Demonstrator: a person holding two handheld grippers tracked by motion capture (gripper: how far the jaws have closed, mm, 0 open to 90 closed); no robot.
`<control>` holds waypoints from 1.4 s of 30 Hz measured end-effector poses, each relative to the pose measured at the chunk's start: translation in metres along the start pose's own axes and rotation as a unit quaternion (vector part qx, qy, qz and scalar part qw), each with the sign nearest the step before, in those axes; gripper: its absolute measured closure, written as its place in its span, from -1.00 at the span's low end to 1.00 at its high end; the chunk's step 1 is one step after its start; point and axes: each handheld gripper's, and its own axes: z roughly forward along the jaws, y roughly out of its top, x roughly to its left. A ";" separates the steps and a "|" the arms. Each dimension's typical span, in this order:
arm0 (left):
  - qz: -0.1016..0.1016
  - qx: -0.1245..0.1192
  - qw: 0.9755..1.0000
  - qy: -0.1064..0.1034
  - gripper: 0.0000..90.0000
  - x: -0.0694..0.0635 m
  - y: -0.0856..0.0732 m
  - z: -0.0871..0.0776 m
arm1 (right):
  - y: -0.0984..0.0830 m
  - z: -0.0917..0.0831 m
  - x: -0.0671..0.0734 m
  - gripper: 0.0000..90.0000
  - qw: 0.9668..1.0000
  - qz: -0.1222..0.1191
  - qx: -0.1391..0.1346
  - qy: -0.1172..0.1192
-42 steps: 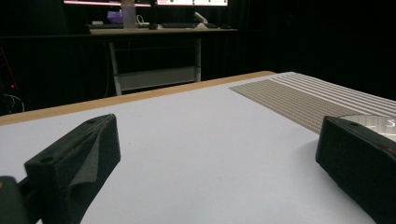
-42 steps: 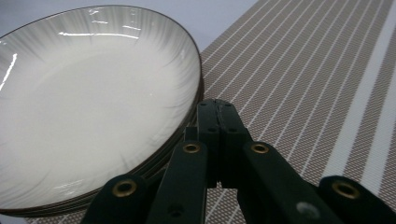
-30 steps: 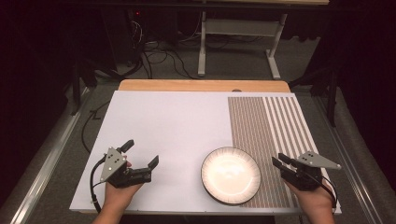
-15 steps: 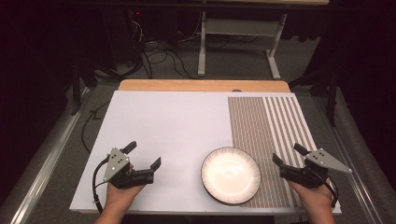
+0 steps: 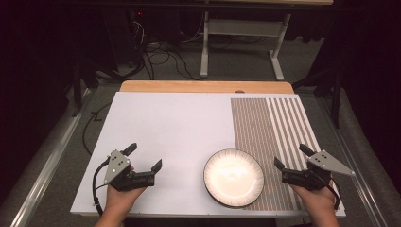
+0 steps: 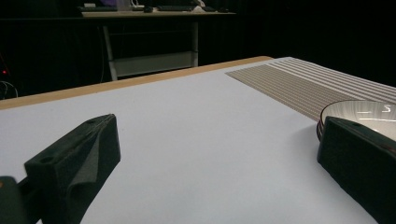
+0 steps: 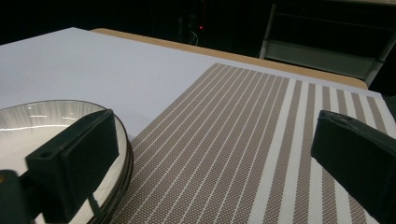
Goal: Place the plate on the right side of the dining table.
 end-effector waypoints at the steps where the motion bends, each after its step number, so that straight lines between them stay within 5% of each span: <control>1: 0.000 -0.001 1.000 -0.001 -0.99 0.000 0.000 0.000 | 0.001 0.000 0.001 -0.90 1.000 0.000 0.000 0.003; 12: 0.001 0.003 1.000 -0.007 -0.99 -0.001 -0.001 0.000 | 0.005 0.000 0.013 -0.39 0.999 -0.023 0.016 0.018; 20: 0.012 0.000 1.000 -0.007 -0.99 -0.005 0.002 0.000 | 0.003 -0.004 0.019 0.46 0.997 -0.036 0.044 0.057; 28: 0.010 0.001 1.000 -0.008 -0.99 -0.004 0.001 0.001 | -0.003 0.004 0.021 0.99 0.990 -0.038 0.091 0.099; 30: 0.010 0.001 1.000 -0.009 -0.99 -0.004 0.001 0.001 | -0.004 0.004 0.022 1.00 0.989 -0.033 0.100 0.104; 33: 0.010 0.001 1.000 -0.010 -0.99 -0.004 0.001 0.001 | -0.004 0.007 0.027 1.00 0.982 -0.048 0.133 0.128; 36: 0.008 0.000 1.000 -0.010 -0.99 -0.004 0.002 0.001 | -0.006 0.010 0.030 1.00 0.978 -0.058 0.152 0.133; 42: 0.008 -0.001 1.000 -0.010 -0.99 -0.004 0.002 0.001 | -0.006 0.009 0.031 1.00 0.977 -0.056 0.161 0.131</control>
